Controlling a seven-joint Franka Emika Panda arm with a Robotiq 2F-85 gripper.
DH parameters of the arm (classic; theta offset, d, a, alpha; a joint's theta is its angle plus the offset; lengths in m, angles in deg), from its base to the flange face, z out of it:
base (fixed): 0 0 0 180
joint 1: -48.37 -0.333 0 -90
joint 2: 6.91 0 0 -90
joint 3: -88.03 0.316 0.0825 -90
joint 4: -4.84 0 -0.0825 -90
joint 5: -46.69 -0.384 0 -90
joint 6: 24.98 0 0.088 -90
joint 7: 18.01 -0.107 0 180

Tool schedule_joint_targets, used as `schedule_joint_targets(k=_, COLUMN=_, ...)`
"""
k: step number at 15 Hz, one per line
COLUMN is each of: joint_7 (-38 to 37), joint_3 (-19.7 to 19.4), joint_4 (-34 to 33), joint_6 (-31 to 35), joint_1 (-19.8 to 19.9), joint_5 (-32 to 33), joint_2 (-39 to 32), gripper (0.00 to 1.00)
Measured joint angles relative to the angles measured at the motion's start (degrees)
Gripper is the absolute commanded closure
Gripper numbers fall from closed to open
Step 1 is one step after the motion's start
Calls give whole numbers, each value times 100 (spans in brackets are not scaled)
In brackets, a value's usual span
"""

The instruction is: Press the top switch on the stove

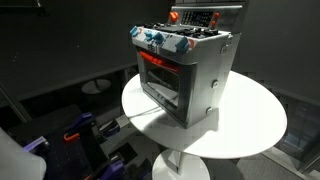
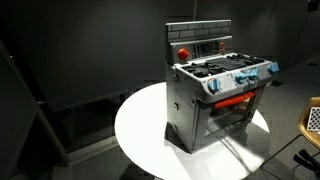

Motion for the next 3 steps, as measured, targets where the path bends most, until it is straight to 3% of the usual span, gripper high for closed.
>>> schedule_joint_targets(k=3, joint_7=63, joint_3=1, joint_4=285, joint_6=-18, joint_1=0, joint_5=6, joint_2=246, gripper=0)
